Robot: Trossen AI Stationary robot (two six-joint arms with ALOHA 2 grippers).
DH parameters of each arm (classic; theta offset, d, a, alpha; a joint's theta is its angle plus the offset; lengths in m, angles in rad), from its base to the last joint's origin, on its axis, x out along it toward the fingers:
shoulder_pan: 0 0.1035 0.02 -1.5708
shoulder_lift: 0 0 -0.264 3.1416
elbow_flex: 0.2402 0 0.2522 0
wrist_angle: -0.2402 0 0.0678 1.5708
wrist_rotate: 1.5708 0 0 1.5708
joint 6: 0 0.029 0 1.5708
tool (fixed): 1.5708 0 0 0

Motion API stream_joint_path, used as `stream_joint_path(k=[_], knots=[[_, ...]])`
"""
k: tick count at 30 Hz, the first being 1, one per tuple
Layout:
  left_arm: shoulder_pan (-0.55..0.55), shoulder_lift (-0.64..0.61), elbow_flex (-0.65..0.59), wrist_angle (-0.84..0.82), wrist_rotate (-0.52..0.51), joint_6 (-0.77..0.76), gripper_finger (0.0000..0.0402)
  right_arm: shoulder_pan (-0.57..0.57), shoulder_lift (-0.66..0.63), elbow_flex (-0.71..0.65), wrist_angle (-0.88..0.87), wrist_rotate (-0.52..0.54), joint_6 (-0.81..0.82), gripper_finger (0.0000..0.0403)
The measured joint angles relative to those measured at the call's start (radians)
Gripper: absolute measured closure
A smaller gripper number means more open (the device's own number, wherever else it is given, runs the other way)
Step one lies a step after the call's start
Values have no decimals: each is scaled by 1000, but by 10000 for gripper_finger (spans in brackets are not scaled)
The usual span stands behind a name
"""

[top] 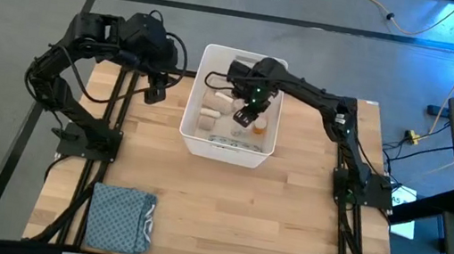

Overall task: Pick & place medical supplies in basket/bin
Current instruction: Put the transparent pill bottle into the white bin

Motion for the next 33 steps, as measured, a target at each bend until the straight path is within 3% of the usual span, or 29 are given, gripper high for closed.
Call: stream_joint_path(k=[13,23,33], knots=[[0,0,0,0,0,1,260,-5,-5,-188,-7,-58,87,271],[0,-1,0,0,0,1,261,-14,-1,-99,0,-37,94,268],[0,-1,0,0,0,2,261,-62,0,-131,2,-8,117,268]])
